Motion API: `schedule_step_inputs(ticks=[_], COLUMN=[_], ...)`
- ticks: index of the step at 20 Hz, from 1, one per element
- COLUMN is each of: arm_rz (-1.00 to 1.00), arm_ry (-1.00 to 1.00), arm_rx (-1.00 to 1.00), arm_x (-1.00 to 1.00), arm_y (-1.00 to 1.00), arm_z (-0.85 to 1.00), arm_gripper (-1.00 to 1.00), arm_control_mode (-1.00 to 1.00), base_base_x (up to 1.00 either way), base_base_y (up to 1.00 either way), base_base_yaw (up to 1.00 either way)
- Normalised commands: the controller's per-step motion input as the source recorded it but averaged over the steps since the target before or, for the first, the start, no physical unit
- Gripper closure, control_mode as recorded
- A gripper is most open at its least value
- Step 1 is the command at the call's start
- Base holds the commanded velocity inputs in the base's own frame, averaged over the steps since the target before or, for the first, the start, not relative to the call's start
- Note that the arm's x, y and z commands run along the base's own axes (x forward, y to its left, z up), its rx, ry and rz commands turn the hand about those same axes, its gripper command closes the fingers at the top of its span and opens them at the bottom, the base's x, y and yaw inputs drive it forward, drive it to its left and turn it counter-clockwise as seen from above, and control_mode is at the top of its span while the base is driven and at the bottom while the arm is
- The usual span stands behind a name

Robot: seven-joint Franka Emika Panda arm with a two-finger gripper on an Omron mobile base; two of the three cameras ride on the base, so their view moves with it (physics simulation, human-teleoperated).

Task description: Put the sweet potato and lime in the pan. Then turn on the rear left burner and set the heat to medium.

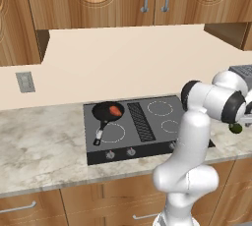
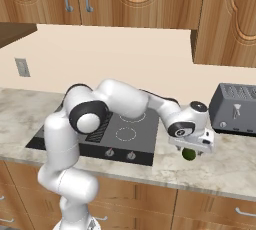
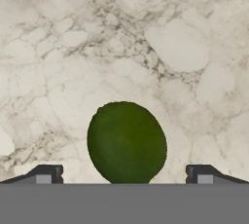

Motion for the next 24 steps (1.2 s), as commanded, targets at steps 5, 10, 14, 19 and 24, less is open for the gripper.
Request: schedule_step_inputs(ticks=[5,10,14,19,24], arm_rz=[0.01,0.02,0.02,0.01,0.0], arm_ry=[0.0,0.0,0.0,0.0,0.0], arm_rx=[0.0,0.0,0.0,0.0,0.0], arm_x=[0.0,0.04,0.11,0.08,0.0], arm_y=[0.0,0.0,0.01,0.0,0.0], arm_z=[-0.16,-0.2,-0.22,-0.14,0.0], arm_gripper=[-1.0,-1.0,-1.0,-1.0,1.0], arm_control_mode=[-1.0,-1.0,-1.0,-1.0,-1.0], base_base_x=[0.0,0.0,0.0,0.0,0.0], base_base_y=[0.0,0.0,0.0,0.0,0.0], base_base_yaw=[0.0,0.0,0.0,0.0,0.0])
